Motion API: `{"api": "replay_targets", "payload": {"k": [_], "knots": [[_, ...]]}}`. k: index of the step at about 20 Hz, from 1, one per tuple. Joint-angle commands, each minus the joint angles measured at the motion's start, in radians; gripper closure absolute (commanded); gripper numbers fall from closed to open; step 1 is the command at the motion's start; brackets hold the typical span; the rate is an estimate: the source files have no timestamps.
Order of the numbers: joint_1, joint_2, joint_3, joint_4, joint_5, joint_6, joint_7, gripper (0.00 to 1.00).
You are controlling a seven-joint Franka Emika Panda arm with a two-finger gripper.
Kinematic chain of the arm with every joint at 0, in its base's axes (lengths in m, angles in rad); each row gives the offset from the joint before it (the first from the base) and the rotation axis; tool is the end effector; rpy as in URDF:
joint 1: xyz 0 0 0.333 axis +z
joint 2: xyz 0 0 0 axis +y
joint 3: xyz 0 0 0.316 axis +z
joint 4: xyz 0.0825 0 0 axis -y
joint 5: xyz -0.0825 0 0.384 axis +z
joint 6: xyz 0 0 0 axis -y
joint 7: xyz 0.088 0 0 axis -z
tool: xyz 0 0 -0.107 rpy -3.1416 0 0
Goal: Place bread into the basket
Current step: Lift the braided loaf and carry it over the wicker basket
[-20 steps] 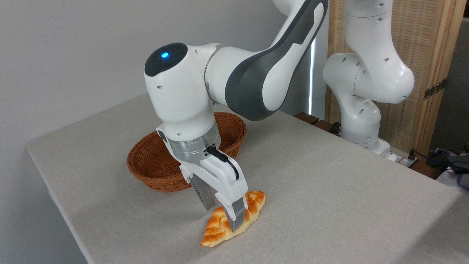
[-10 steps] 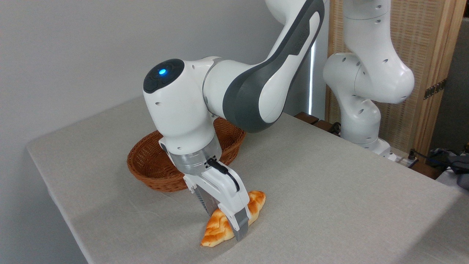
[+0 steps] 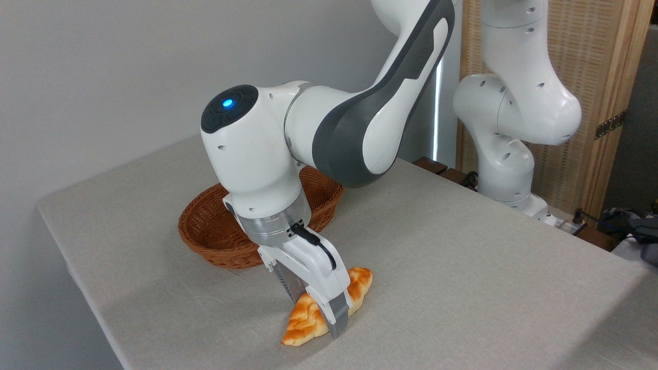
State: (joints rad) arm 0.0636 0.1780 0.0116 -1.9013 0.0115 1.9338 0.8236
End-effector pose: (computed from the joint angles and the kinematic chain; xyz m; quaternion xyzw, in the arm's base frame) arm 0.5826 0.0445 0.3959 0.9274 -0.3668 -0.0682 0.0260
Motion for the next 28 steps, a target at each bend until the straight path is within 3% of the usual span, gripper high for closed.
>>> {"api": "replay_targets", "payload": {"k": [1,9,14,18,25,26,27,28], "knots": [[-0.002,-0.002,0.008,-0.007,0.007,0.024,0.023,0.68],[-0.002,-0.031,0.01,0.007,-0.007,0.022,0.023,0.67],[-0.004,-0.13,0.005,0.01,-0.064,0.001,0.02,0.65],[-0.018,-0.192,-0.013,0.01,-0.149,-0.015,0.002,0.64],[-0.048,-0.244,-0.157,0.022,-0.2,-0.013,-0.118,0.58],[-0.048,-0.244,-0.186,0.022,-0.199,-0.007,-0.136,0.51],[-0.048,-0.242,-0.214,0.022,-0.197,-0.004,-0.159,0.22],[-0.048,-0.242,-0.234,0.022,-0.191,-0.006,-0.181,0.0]]}}
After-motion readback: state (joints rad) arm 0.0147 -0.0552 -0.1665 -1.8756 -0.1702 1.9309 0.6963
